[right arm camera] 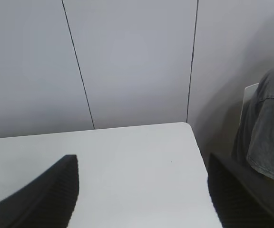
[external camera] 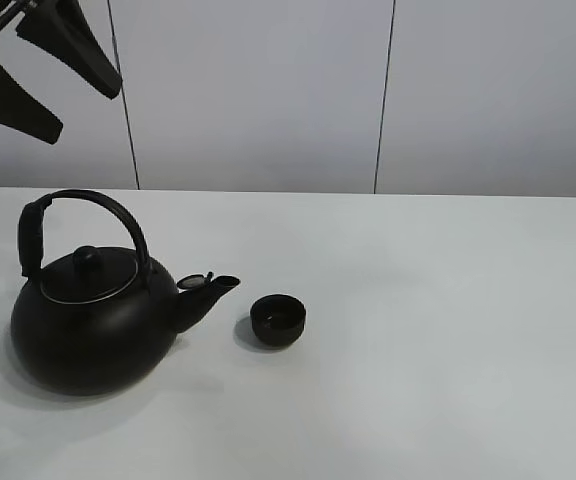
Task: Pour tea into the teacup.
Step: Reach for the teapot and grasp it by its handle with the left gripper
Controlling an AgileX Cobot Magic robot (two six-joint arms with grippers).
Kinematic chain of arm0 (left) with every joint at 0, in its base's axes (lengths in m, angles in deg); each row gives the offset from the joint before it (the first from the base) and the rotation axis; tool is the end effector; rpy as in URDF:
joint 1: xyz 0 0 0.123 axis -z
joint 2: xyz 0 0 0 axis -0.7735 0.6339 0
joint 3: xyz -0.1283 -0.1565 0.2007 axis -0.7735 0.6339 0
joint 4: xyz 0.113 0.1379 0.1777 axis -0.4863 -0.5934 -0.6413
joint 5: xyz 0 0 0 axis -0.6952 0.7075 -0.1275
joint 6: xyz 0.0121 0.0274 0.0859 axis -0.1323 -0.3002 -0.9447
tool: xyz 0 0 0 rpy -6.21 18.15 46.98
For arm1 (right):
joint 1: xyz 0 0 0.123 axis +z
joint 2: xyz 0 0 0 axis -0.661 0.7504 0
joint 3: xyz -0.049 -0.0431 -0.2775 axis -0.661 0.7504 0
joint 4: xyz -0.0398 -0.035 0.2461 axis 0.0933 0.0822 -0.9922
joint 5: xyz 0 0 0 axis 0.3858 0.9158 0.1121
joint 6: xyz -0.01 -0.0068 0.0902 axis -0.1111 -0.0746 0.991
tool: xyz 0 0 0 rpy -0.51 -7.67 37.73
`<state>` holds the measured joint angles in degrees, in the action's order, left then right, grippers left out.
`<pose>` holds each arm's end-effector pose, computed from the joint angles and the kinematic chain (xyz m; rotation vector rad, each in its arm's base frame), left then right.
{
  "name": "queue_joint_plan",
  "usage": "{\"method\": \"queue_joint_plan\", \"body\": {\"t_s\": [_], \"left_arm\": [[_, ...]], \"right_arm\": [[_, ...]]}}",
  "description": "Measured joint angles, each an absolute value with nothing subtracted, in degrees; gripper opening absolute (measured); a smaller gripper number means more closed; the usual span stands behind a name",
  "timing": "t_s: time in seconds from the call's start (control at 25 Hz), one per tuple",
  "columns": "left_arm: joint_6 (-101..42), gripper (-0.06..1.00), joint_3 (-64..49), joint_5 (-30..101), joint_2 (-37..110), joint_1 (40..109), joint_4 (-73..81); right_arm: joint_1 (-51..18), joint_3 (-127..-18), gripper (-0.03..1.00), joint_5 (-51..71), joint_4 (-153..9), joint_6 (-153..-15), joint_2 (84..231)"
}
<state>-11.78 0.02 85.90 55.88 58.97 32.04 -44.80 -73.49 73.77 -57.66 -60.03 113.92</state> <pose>0.3254 -0.0968 0.2874 0.1257 2.6281 -0.8645 -0.0215 -0.0088 0.4921 0.1132 1.8450 -0.1609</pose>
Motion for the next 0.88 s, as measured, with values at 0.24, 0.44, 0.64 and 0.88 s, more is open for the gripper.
{"method": "queue_joint_plan", "body": {"t_s": [0.24, 0.44, 0.64, 0.88], "left_arm": [[-11.78, 0.48, 0.02, 85.9, 55.88, 58.97, 32.04], [-11.78, 0.48, 0.02, 85.9, 55.88, 58.97, 32.04], [-11.78, 0.48, 0.02, 85.89, 55.88, 58.97, 32.04], [-11.78, 0.48, 0.02, 85.84, 55.88, 58.97, 32.04]], "right_arm": [[-44.8, -54.29, 0.52, 73.77, -57.8, -60.19, 91.77], [-44.8, -38.23, 0.52, 73.12, -57.8, -58.27, 83.28], [-44.8, -27.0, 0.52, 67.88, -58.22, -57.32, 83.27], [-44.8, -19.72, 0.52, 64.03, -58.92, -55.2, 83.27]]}}
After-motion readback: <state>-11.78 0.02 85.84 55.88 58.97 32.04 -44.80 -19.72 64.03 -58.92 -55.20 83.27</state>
